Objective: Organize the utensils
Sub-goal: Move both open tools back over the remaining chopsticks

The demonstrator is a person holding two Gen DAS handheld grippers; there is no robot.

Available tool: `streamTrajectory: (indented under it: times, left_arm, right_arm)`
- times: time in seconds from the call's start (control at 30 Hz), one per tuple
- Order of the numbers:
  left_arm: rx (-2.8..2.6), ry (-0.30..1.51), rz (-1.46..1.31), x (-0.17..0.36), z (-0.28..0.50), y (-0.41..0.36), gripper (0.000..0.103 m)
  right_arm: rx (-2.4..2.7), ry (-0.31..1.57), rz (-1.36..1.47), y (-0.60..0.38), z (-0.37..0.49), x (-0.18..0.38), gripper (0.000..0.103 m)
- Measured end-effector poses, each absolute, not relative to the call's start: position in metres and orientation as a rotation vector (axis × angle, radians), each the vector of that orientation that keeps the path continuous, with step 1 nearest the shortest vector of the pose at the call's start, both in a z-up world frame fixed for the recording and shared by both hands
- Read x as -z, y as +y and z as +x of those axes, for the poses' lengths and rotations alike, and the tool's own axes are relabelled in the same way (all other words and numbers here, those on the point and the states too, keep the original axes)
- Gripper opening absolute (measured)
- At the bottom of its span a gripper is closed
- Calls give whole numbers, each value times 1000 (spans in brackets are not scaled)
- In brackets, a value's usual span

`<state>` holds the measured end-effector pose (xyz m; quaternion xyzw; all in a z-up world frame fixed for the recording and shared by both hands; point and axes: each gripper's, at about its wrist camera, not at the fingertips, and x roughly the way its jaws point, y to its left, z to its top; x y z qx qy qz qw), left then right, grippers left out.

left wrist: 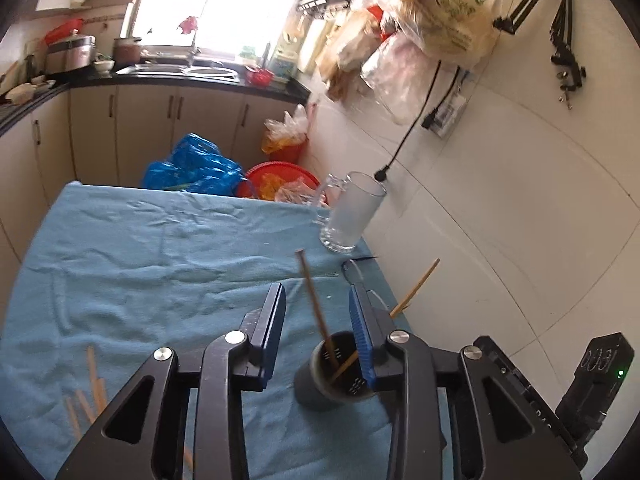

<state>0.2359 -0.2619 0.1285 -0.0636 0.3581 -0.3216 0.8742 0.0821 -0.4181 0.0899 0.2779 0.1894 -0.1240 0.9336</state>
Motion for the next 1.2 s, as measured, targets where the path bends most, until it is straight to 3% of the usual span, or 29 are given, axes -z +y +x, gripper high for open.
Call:
streamTrajectory:
  times: [0.2,0.63,1.03,1.2]
  left_arm:
    - [602,773,-149,-116,213,-203,32]
    - [346,1109,-287,-4,229,-64,32]
    - [276,1244,-350,40,251,-49,31]
    - [285,1268,-329,47,260,-63,22]
  right_arm:
    - [206,463,530,-386,72,-76,41]
    - [36,652,500,-312,104,-24,41]
    - [-44,771,430,-271,119,1,41]
    - [-52,780,438,-267,121,5,41]
